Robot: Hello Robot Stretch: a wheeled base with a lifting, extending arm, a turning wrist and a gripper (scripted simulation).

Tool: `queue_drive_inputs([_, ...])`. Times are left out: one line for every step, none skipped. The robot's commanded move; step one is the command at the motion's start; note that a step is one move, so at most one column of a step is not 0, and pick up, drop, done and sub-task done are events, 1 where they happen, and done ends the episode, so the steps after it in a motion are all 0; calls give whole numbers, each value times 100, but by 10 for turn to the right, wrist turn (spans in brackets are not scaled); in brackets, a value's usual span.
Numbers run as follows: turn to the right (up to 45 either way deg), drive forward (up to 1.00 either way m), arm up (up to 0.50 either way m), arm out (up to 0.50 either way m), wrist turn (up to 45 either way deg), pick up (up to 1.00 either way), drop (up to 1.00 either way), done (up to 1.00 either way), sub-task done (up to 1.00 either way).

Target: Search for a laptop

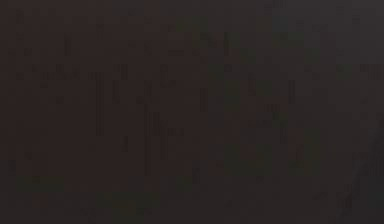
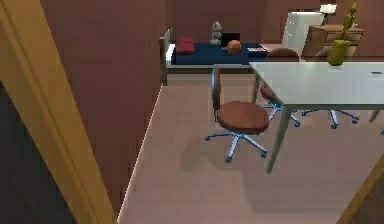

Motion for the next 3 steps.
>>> queue_drive_inputs([450,0,0,0,0,0,0,0,0])
queue_drive_inputs([420,0,0,0,0,0,0,0,0])
queue_drive_inputs([0,100,0,0,0,0,0,0,0])
